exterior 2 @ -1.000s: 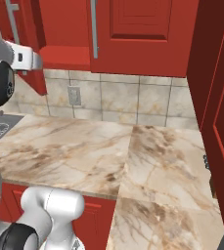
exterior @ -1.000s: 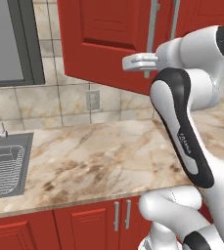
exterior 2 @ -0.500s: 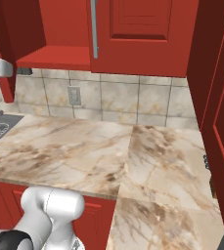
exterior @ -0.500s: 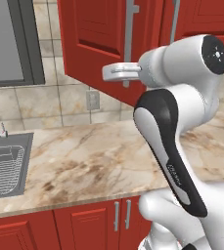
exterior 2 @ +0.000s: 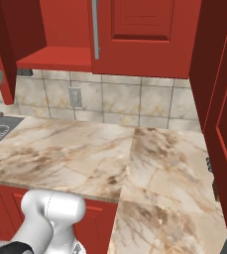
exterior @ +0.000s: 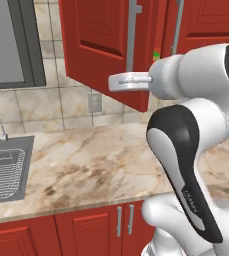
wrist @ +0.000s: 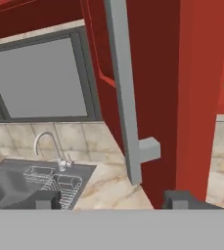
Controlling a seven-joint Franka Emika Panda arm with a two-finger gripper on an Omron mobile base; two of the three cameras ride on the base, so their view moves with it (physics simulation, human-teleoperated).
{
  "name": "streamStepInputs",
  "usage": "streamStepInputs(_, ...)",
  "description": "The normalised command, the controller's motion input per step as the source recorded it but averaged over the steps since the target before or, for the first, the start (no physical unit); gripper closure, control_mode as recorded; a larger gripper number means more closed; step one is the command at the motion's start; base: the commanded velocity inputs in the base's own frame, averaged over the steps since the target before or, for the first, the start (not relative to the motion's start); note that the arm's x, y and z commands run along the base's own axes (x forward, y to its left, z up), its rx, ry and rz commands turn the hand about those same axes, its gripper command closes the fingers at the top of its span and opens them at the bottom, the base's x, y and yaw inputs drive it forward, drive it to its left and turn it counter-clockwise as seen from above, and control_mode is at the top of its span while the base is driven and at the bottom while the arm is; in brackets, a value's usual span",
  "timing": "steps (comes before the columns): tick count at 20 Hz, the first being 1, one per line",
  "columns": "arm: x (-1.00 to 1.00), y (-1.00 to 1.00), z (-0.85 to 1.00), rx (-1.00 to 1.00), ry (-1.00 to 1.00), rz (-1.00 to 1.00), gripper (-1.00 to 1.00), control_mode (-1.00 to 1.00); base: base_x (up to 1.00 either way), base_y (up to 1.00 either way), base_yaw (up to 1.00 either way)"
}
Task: Open the cabinet. Pick the sponge and place it next to the sink. Then close the cabinet.
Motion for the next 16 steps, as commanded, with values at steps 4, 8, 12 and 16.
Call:
streamStepInputs(4,-0.86,-0.28,0.00,0.02,0.00,-0.04,-1.00,-1.00,0.00,0.00,0.00)
streamStepInputs(8,-0.50,-0.77,0.00,0.07,0.00,-0.14,-1.00,-1.00,0.00,0.00,0.00)
streamStepInputs(12,-0.20,-0.89,0.00,0.09,0.00,-0.18,-1.00,-1.00,0.00,0.00,0.00)
streamStepInputs(16,0.00,-0.64,0.18,0.23,0.00,-0.08,-1.00,-1.00,0.00,0.00,0.00)
